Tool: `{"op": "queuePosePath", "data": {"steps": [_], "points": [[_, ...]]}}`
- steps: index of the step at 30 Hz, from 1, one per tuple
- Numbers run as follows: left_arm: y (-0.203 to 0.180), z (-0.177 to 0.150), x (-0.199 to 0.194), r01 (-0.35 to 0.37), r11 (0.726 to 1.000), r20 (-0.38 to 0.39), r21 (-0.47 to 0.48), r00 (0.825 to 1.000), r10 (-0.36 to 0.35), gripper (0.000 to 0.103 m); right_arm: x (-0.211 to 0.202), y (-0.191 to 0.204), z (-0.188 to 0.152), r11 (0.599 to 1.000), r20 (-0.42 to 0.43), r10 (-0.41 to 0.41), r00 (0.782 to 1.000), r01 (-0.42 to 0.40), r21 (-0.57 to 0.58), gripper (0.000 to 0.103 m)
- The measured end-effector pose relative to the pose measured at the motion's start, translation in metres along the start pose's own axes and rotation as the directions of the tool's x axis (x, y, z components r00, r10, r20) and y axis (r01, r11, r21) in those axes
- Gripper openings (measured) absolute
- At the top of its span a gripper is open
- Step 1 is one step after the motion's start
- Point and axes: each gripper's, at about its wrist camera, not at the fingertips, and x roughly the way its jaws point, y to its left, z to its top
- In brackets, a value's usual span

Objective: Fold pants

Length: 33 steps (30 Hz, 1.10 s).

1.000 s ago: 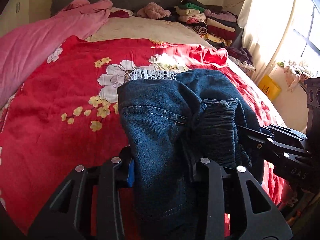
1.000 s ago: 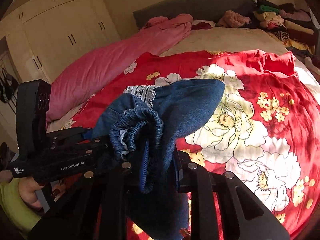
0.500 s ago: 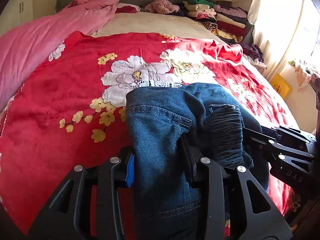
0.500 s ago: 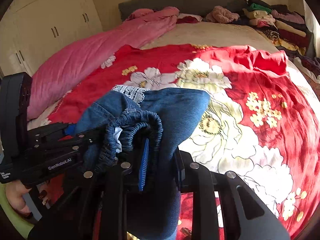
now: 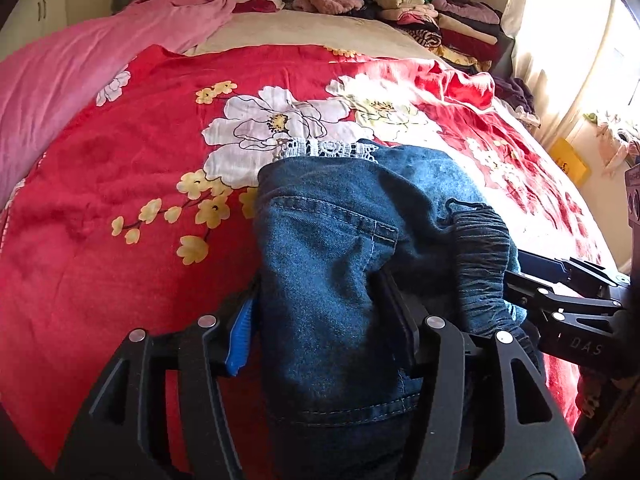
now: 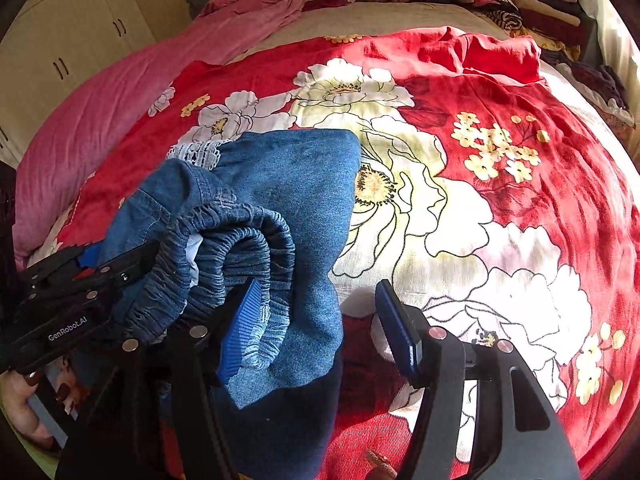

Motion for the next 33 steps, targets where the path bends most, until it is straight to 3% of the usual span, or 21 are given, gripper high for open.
{"op": "queuePosePath", "data": {"steps": [2, 4, 7, 12, 18, 33], "points": [[0.0, 0.0, 0.0, -0.002, 1.0, -0.001, -0.001, 1.0, 0.002, 0.053, -0.005, -0.001, -0.001, 1.0, 0.012, 0.0, 1.0, -0.001, 0.005, 0.069], [0.002, -0.001, -0.003, -0.002, 1.0, -0.002, -0.007, 1.0, 0.002, 0.055, -0.012, -0.002, -0.003, 1.0, 0.029, 0.004, 1.0, -0.004, 0.01, 0.07], [0.001, -0.002, -0.008, 0.001, 1.0, 0.003, -0.009, 1.0, -0.001, 0.061, -0.024, -0.004, -0.005, 1.0, 0.06, 0.006, 0.998, -0.008, 0.025, 0.079], [0.001, -0.003, -0.022, -0.012, 1.0, 0.026, -0.013, 1.0, 0.012, 0.079, -0.05, -0.007, -0.011, 0.999, 0.124, 0.004, 0.992, -0.011, 0.051, 0.095], [0.003, -0.005, -0.04, -0.021, 0.999, 0.053, -0.026, 0.998, 0.023, 0.093, -0.074, -0.007, -0.021, 0.999, 0.176, -0.018, 0.984, 0.01, 0.045, 0.097], [-0.004, -0.015, -0.093, -0.02, 1.0, 0.127, -0.024, 0.992, 0.023, 0.093, -0.12, 0.001, -0.035, 0.999, 0.277, -0.02, 0.961, 0.007, 0.048, 0.098]]}}
